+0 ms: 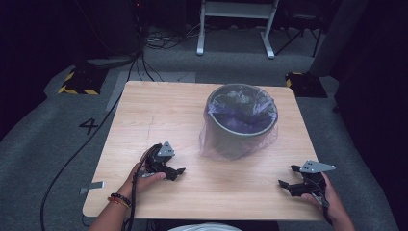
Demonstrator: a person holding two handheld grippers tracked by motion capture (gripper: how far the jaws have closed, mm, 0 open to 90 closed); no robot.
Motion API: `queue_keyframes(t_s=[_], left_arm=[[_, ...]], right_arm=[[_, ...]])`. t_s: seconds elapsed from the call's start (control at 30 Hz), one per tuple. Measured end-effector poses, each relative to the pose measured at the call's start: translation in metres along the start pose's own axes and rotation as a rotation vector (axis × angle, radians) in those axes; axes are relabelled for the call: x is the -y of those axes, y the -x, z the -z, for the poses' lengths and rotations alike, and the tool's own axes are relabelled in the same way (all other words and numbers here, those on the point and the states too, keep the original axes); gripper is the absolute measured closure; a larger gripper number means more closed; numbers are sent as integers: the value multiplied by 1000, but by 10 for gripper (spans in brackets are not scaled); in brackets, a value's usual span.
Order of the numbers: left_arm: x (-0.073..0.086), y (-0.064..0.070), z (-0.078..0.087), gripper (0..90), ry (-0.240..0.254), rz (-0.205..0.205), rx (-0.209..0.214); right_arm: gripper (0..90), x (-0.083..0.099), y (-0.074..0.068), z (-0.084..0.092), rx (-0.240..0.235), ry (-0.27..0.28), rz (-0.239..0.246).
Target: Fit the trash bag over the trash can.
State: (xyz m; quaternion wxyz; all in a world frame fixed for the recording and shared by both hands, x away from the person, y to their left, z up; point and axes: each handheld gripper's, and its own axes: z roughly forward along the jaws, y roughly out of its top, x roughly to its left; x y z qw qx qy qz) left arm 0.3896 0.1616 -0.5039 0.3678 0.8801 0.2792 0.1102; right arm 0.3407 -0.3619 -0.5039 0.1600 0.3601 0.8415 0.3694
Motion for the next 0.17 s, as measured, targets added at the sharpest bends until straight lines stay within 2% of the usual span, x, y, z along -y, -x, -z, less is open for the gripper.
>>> queue_keyframes(t_s=[0.17], left_arm=[[0, 0, 0, 121, 0, -1, 1]], right_arm=[[131, 0, 0, 0, 0, 0, 0]])
